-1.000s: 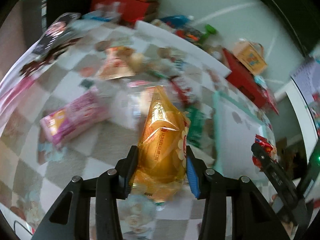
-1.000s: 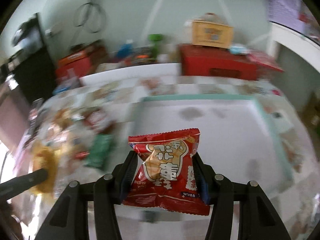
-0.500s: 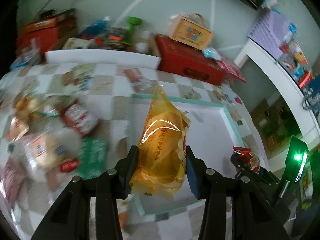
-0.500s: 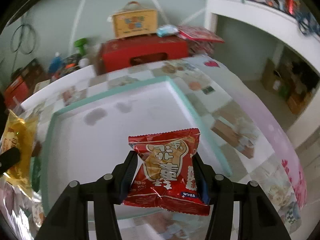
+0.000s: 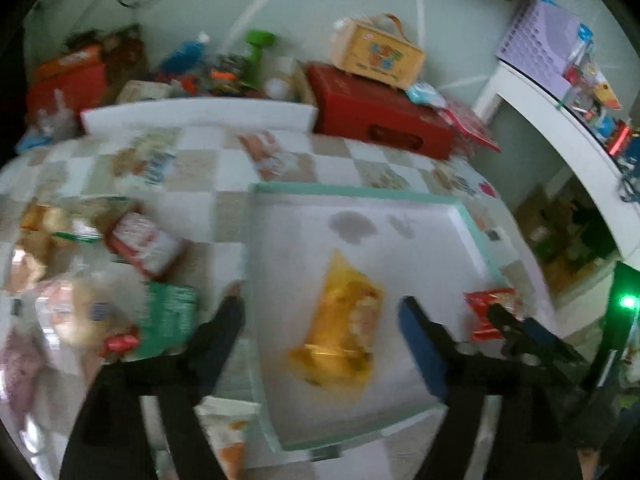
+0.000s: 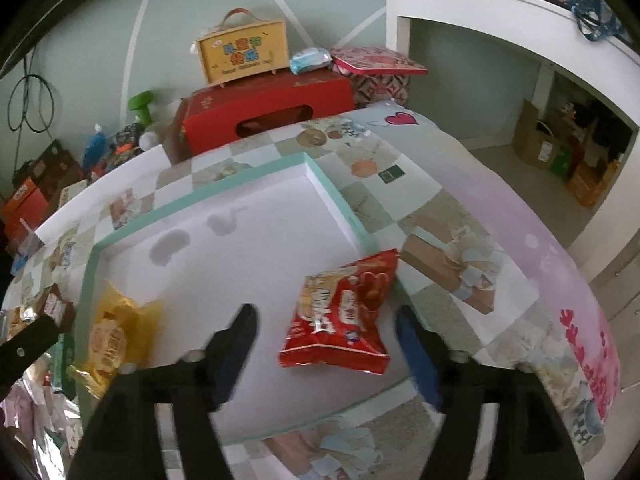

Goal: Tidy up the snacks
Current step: 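Lower both bags into the green-rimmed tray and open both grippers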

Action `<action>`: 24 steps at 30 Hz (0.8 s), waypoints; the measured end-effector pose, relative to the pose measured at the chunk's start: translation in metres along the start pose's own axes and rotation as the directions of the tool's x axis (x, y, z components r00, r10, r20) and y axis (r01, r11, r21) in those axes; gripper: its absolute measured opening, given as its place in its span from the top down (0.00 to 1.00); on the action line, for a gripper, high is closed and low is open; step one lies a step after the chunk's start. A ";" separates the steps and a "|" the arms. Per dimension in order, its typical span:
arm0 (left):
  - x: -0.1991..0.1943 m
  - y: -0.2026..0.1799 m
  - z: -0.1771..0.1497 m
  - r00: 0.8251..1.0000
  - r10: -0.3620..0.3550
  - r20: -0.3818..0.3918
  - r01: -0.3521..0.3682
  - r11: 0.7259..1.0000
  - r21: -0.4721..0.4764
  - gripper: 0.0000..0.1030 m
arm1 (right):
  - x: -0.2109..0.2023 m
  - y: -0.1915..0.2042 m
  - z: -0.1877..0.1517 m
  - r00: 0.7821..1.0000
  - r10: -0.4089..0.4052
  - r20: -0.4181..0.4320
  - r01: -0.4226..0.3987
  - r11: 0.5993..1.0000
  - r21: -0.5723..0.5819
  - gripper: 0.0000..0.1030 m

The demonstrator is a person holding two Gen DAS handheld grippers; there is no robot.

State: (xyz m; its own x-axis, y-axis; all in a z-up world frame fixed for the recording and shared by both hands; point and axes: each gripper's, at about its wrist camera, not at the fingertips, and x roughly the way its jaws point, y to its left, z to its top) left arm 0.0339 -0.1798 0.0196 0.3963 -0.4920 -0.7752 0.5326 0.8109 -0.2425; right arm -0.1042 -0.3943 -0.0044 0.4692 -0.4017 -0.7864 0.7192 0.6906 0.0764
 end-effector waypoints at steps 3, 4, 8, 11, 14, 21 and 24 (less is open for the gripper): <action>-0.017 0.018 -0.006 0.993 0.102 0.064 -0.102 0.995 -0.003 0.11 | -0.003 0.007 0.000 0.999 0.032 0.013 -0.032 0.999 -0.012 0.04; -0.021 0.024 -0.008 0.988 0.129 0.083 -0.129 0.992 -0.009 0.08 | -0.004 0.011 0.000 0.998 0.053 0.018 -0.052 0.998 -0.018 0.00; -0.037 0.050 -0.013 0.959 0.241 0.151 -0.236 0.970 -0.052 0.02 | -0.014 0.030 -0.003 0.990 0.127 0.054 -0.124 0.990 -0.060 0.00; -0.052 0.070 -0.018 0.926 0.319 0.201 -0.309 0.948 -0.079 0.01 | -0.024 0.045 -0.006 0.981 0.176 0.088 -0.168 0.982 -0.088 0.00; -0.068 0.086 -0.024 0.890 0.388 0.239 -0.376 0.922 -0.092 0.00 | -0.037 0.061 -0.009 0.962 0.239 0.133 -0.227 0.969 -0.099 0.00; -0.097 0.125 -0.038 0.870 0.439 0.226 -0.416 0.898 -0.143 0.00 | -0.062 0.107 -0.023 0.907 0.396 0.145 -0.369 0.912 -0.182 0.00; -0.108 0.145 -0.044 0.883 0.423 0.203 -0.389 0.902 -0.185 0.00 | -0.070 0.131 -0.034 0.890 0.439 0.127 -0.403 0.884 -0.236 0.00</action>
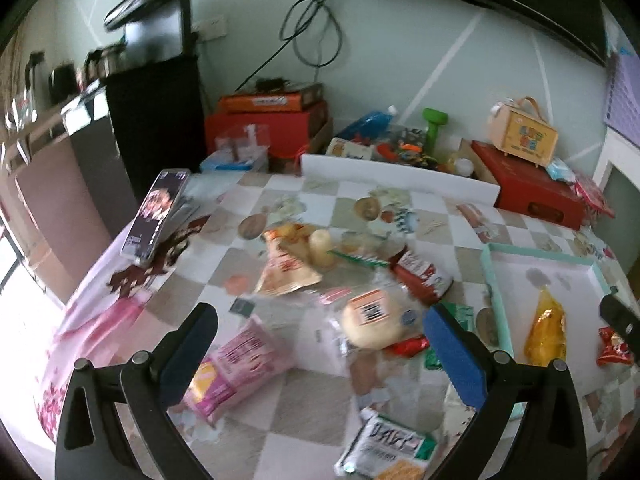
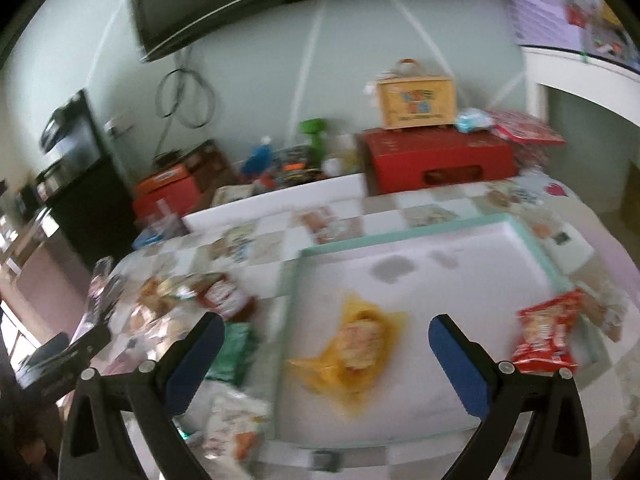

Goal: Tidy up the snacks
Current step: 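Lower both bags into the green-rimmed tray and open both grippers, then move both grippers back to the snack pile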

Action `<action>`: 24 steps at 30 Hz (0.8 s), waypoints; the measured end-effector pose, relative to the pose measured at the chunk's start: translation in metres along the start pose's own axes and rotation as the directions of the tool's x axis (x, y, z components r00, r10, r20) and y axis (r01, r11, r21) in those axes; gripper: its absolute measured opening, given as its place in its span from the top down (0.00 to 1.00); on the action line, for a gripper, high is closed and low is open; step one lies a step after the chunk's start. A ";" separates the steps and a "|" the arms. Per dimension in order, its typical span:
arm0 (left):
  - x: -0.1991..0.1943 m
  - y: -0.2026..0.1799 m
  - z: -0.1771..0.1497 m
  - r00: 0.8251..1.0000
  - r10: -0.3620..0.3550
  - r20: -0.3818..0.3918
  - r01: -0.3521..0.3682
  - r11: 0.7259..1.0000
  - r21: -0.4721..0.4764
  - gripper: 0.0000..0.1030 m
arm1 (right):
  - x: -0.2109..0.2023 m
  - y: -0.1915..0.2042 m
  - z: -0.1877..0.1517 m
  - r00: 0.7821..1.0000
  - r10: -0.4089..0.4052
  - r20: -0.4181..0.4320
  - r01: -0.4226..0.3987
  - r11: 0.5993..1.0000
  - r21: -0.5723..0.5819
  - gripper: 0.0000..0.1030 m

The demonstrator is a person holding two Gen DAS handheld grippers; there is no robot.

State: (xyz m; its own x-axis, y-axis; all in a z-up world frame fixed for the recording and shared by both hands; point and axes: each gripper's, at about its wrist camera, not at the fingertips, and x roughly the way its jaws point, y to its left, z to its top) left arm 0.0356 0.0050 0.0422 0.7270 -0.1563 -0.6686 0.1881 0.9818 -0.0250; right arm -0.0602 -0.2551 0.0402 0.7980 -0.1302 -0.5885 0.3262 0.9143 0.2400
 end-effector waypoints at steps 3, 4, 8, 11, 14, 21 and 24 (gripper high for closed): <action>0.001 0.020 -0.002 0.999 -0.032 -0.025 0.030 0.998 -0.060 0.00 | 0.004 0.025 -0.008 0.998 0.054 -0.031 -0.055 0.998 -0.034 0.00; 0.000 0.027 -0.003 0.999 -0.037 -0.033 0.035 0.996 -0.076 0.00 | 0.006 0.034 -0.012 0.997 0.065 -0.048 -0.067 0.997 -0.045 0.00; 0.003 0.051 -0.006 0.998 -0.023 -0.065 0.015 0.992 -0.124 0.00 | 0.016 0.062 -0.030 0.988 0.090 -0.127 -0.101 0.992 -0.076 0.00; 0.007 0.068 -0.009 0.995 -0.039 -0.089 0.024 0.986 -0.165 0.00 | 0.023 0.081 -0.045 0.981 0.075 -0.180 -0.099 0.987 -0.129 0.00; 0.014 0.083 -0.014 0.991 -0.052 -0.123 0.027 0.980 -0.197 0.00 | 0.027 0.101 -0.057 0.971 0.096 -0.221 -0.138 0.973 -0.187 0.00; 0.035 0.102 -0.023 0.976 -0.057 -0.209 0.008 0.974 -0.227 0.00 | 0.045 0.142 -0.085 0.934 0.111 -0.339 -0.224 0.922 -0.316 0.00; 0.043 0.098 -0.024 0.969 -0.065 -0.240 0.015 0.979 -0.204 0.00 | 0.052 0.153 -0.098 0.919 0.098 -0.381 -0.248 0.896 -0.368 0.00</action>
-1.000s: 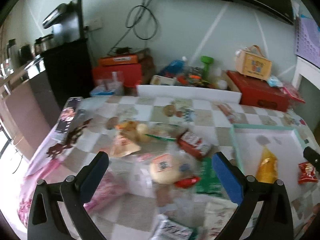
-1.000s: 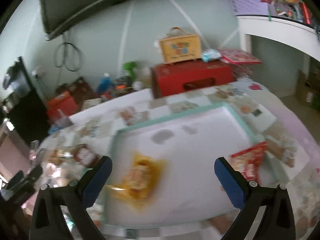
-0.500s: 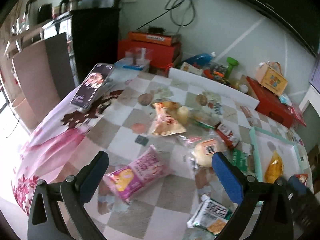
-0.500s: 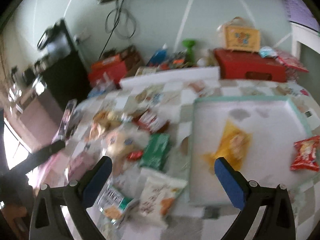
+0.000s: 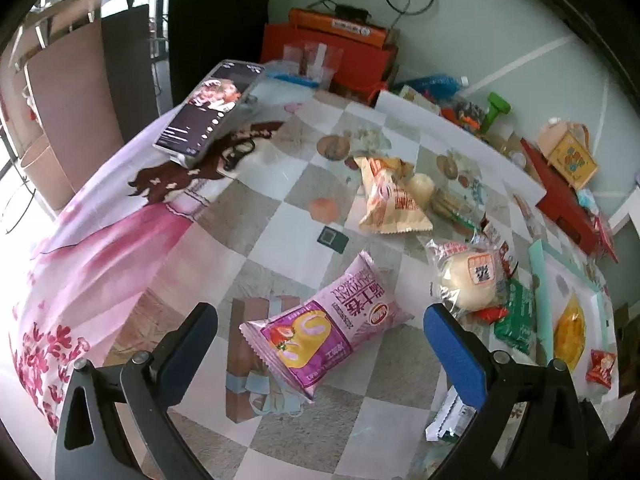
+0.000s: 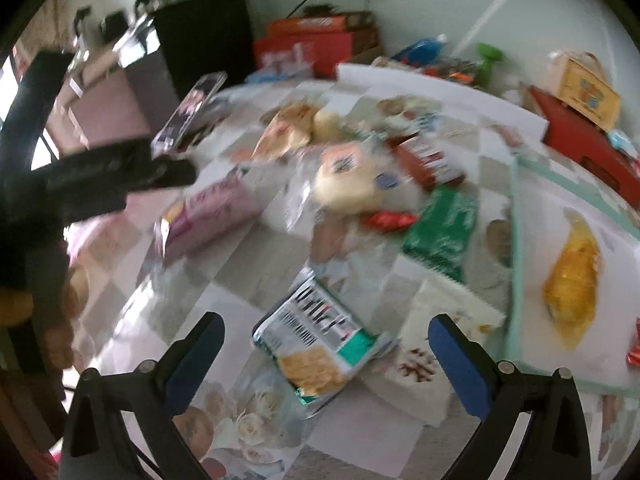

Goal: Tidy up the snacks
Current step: 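Move both grippers back to the snack pile, then grasp the green-white cracker bag with the right gripper while the left grasps the pink roll bag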

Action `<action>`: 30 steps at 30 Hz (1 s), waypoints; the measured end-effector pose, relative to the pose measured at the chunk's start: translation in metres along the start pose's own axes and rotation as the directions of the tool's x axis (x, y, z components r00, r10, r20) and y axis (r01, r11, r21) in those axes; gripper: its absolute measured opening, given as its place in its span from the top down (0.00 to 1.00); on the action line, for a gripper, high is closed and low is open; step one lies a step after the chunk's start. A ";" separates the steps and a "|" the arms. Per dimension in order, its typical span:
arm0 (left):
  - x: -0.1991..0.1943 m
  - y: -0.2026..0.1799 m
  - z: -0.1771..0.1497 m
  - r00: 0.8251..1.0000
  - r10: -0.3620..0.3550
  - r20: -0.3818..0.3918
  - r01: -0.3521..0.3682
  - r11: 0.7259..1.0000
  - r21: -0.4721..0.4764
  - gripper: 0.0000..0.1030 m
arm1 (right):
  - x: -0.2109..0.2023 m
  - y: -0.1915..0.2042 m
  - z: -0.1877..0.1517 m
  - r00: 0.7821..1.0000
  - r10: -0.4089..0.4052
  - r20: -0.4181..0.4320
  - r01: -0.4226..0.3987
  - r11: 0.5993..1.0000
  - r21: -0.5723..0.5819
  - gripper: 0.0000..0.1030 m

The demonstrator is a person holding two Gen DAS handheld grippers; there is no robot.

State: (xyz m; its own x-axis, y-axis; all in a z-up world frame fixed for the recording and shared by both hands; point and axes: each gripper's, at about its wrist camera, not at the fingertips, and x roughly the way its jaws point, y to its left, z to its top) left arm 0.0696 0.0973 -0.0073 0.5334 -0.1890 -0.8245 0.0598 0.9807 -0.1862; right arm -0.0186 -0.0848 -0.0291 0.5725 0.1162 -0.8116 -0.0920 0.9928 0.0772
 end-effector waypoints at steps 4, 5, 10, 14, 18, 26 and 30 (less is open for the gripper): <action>0.011 -0.008 -0.001 0.999 0.007 -0.037 -0.005 0.999 0.055 0.00 | 0.010 0.009 -0.005 0.999 -0.007 -0.041 0.005 0.998 -0.055 0.00; 0.013 -0.011 -0.001 0.999 0.007 -0.046 -0.004 0.997 0.071 0.00 | 0.012 0.009 -0.005 0.999 -0.007 -0.052 0.004 0.998 -0.066 0.00; 0.027 -0.023 -0.001 0.996 0.039 -0.079 -0.027 0.989 0.147 0.00 | 0.022 0.014 -0.007 0.996 -0.047 -0.071 0.039 0.993 -0.115 0.01; 0.038 -0.024 -0.001 0.993 0.063 -0.100 -0.046 0.986 0.159 0.00 | 0.024 0.010 -0.005 0.994 -0.088 -0.059 0.080 0.988 -0.132 0.05; 0.046 -0.021 -0.002 0.989 0.097 -0.114 -0.078 0.984 0.161 0.00 | 0.024 0.002 -0.001 0.995 -0.086 -0.052 0.080 0.991 -0.108 0.12; 0.049 -0.019 -0.002 0.988 0.099 -0.119 -0.080 0.985 0.150 0.04 | 0.023 -0.009 -0.002 0.994 -0.083 -0.069 0.080 0.996 -0.041 0.32; 0.052 -0.018 -0.002 0.987 0.076 -0.141 -0.056 0.989 0.138 0.30 | 0.025 -0.016 -0.002 0.994 -0.067 -0.092 0.068 0.998 0.007 0.45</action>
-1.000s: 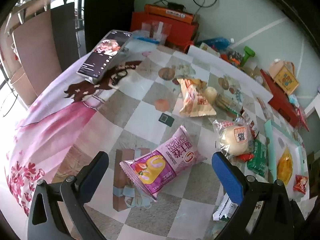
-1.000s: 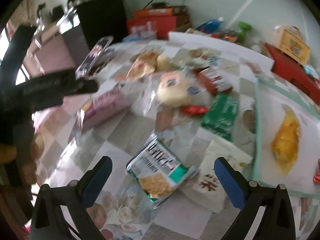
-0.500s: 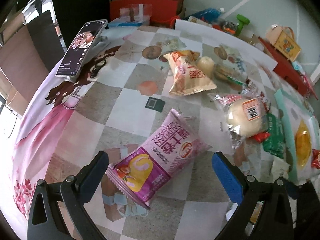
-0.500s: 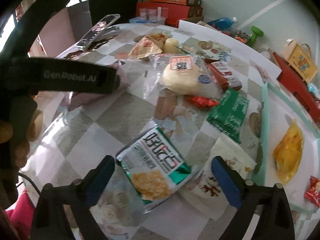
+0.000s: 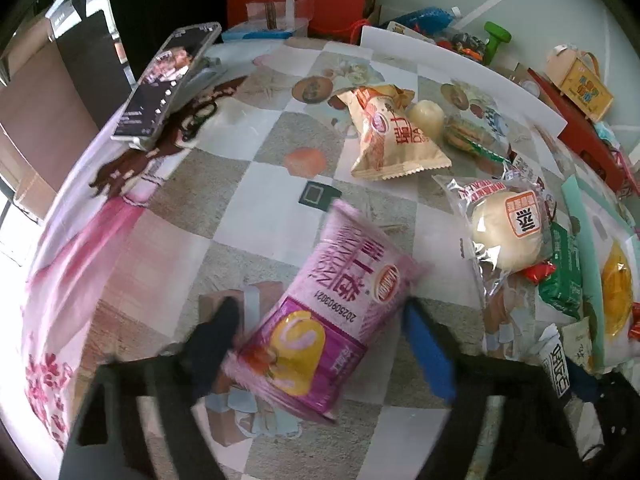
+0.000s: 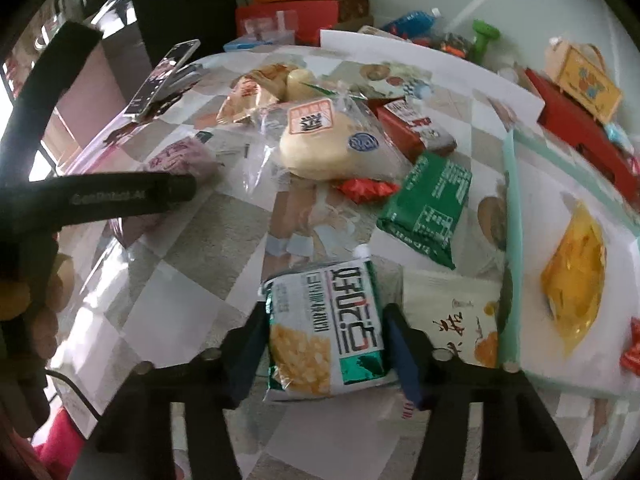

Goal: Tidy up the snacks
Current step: 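Grasp the green-white cracker bag with the right gripper while the left grasps the pink roll bag, then carry both bags over the tray and open both grippers to drop them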

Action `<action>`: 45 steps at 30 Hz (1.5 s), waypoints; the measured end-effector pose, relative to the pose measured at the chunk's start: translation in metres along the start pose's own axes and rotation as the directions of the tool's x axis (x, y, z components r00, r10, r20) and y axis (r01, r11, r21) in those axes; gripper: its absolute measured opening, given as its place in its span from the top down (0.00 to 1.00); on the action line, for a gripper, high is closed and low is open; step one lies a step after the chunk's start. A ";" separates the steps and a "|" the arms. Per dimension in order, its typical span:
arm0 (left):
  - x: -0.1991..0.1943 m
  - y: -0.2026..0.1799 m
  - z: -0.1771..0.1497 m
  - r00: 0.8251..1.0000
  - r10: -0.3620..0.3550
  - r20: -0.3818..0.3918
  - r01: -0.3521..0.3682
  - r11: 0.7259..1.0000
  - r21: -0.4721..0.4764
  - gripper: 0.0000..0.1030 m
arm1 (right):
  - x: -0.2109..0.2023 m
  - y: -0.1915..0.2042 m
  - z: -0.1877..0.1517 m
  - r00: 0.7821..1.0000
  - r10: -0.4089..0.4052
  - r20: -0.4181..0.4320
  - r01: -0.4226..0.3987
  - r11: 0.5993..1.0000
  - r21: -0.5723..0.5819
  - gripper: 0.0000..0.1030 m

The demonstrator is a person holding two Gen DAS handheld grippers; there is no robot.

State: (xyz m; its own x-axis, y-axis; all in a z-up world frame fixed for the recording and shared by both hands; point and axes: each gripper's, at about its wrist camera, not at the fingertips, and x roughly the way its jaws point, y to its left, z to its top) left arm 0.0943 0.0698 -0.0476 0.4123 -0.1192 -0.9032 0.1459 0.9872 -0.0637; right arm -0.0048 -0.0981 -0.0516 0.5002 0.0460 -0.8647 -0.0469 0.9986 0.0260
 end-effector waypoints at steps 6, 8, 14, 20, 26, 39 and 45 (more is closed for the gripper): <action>-0.003 0.002 -0.001 1.000 -0.030 0.006 0.030 0.999 -0.025 0.56 | -0.008 -0.010 0.004 0.999 0.041 0.027 -0.042 0.998 0.053 0.48; -0.006 0.004 -0.001 0.999 -0.036 0.014 0.037 0.999 -0.039 0.57 | -0.013 -0.013 0.005 0.998 0.053 0.043 -0.056 0.996 0.069 0.49; -0.019 0.007 -0.002 0.997 -0.048 0.054 0.051 0.997 -0.064 0.57 | -0.033 -0.020 0.010 0.991 0.081 0.111 -0.092 0.991 0.099 0.49; -0.045 -0.003 -0.002 0.989 -0.077 0.127 0.084 0.995 -0.051 0.57 | -0.062 -0.044 0.015 0.978 0.063 0.200 -0.095 0.984 0.153 0.49; -0.068 -0.034 -0.002 0.976 -0.115 0.185 0.115 0.993 0.012 0.57 | -0.083 -0.091 0.013 0.967 -0.043 0.250 -0.025 0.965 0.261 0.49; -0.086 -0.146 0.007 0.959 -0.216 0.182 0.172 0.958 0.231 0.57 | -0.108 -0.206 -0.009 0.938 -0.247 0.244 0.088 0.850 0.520 0.49; -0.084 -0.201 0.020 0.950 -0.274 0.151 0.219 0.926 0.308 0.57 | -0.111 -0.232 -0.018 0.925 -0.289 0.246 0.113 0.828 0.549 0.49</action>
State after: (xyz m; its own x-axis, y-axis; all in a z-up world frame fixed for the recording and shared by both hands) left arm 0.0482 -0.1210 0.0494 0.4870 -0.3999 -0.7765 0.5019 0.8557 -0.1258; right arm -0.0644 -0.3358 0.0293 0.6893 -0.2393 -0.6838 0.4919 0.8476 0.1992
